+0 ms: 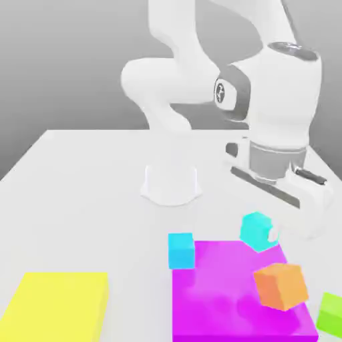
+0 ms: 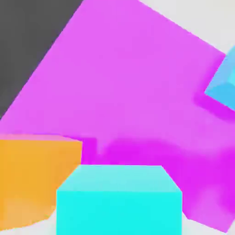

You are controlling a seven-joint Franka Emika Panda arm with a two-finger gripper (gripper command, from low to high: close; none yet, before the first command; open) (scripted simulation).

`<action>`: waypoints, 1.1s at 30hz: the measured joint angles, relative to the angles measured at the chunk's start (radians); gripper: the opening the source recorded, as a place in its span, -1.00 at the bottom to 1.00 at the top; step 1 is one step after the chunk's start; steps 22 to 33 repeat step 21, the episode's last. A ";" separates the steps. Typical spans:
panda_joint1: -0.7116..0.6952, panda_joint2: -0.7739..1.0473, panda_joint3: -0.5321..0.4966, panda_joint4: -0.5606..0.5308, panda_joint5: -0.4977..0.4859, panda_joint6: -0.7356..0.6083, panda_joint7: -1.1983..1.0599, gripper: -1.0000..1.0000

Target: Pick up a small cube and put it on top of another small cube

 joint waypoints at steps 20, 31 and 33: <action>-0.077 -0.071 -0.110 -0.122 0.094 0.021 0.060 1.00; -0.070 -0.104 -0.117 -0.115 0.102 -0.019 0.054 1.00; -0.070 -0.104 -0.117 -0.115 0.102 -0.019 0.054 1.00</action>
